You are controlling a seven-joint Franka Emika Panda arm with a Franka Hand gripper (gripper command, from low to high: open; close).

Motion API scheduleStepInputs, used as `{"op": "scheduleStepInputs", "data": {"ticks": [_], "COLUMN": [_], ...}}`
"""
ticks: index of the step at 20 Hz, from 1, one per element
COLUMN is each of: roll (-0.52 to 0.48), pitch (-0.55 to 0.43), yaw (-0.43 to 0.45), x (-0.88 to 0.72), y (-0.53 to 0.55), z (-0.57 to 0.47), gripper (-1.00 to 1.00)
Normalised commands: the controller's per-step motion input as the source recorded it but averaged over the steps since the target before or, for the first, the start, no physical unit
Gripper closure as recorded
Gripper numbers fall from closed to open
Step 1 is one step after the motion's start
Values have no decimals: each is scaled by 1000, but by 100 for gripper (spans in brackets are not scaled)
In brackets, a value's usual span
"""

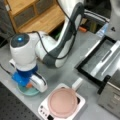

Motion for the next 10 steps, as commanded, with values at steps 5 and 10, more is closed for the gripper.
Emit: {"op": "scheduleStepInputs", "data": {"ticks": [5, 10], "roll": [-7, 12], "pitch": [-77, -67], "yaw": [33, 43], "x": [6, 51], "y": [72, 93], "z": [-182, -178], "gripper": [100, 100]}}
